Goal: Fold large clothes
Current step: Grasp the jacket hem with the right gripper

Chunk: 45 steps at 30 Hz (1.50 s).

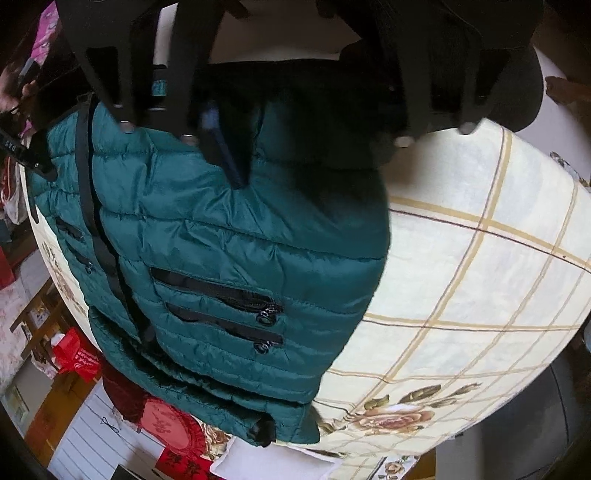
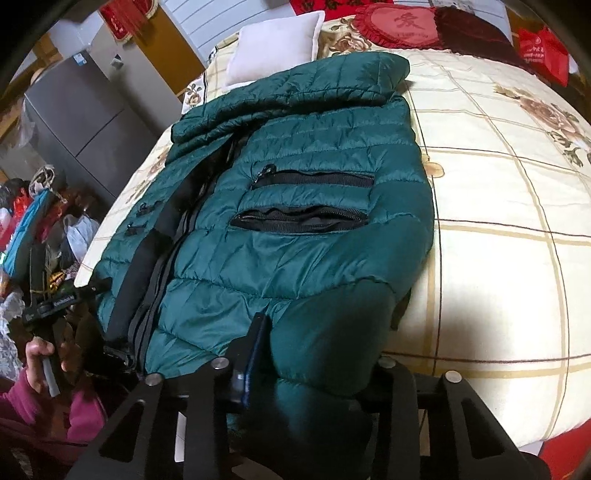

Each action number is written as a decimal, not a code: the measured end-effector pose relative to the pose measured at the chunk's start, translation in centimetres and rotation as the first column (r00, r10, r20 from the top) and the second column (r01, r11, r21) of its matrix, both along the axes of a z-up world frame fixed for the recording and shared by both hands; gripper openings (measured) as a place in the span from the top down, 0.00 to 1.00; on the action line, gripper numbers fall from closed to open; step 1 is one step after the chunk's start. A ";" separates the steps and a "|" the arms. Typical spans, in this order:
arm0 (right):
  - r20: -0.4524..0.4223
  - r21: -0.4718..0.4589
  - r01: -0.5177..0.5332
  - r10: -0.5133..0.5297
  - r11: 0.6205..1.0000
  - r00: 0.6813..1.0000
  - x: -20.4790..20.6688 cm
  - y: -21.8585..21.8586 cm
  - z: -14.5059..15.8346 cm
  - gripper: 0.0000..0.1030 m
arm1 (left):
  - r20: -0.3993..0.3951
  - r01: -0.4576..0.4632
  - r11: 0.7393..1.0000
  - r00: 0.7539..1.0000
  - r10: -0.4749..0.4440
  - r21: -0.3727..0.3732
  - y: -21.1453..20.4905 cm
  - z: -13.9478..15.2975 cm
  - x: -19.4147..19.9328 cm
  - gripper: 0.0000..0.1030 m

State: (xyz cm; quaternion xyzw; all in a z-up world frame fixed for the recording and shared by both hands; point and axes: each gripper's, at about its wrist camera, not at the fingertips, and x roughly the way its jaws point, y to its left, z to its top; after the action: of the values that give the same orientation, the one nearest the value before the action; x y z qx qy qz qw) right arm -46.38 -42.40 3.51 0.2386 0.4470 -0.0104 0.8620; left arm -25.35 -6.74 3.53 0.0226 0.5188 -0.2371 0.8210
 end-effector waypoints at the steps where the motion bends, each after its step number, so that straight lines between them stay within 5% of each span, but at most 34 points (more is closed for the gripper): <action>1: 0.004 0.005 0.001 -0.001 1.000 1.000 -0.1 -0.1 0.1 0.69 | 0.004 0.000 1.000 1.000 0.000 -0.001 0.1 0.1 0.0 0.61; 5: 0.037 0.015 0.001 -0.001 1.000 0.999 -0.2 -0.6 1.6 0.76 | 0.024 0.016 1.000 1.000 -0.016 -0.018 0.5 1.3 0.0 0.78; 11: 0.102 0.014 -0.004 0.002 1.000 0.995 0.2 -0.8 4.6 0.80 | 0.068 0.048 0.997 0.997 -0.043 -0.063 0.6 3.8 -0.1 0.86; 29: 0.251 -0.005 0.049 -0.046 0.999 0.967 6.0 -4.1 10.6 0.81 | 0.154 0.003 0.981 0.988 0.027 -0.195 -0.9 10.3 5.6 0.87; 38: 0.275 -0.023 0.141 -0.129 0.990 0.953 12.7 -8.4 13.1 0.81 | 0.226 -0.044 0.968 0.969 0.102 -0.248 -4.4 14.3 12.6 0.87; 45: 0.214 -0.049 0.210 -0.195 0.977 0.957 20.8 -12.2 12.6 0.81 | 0.211 -0.114 0.971 0.965 0.159 -0.209 -8.8 13.7 20.2 0.87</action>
State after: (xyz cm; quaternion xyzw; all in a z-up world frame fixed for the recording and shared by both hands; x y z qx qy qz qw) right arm -25.54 -54.55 16.12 0.2519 0.3271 -0.0895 0.9064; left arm -5.18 -15.54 17.27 -0.0673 0.3966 -0.2253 0.8874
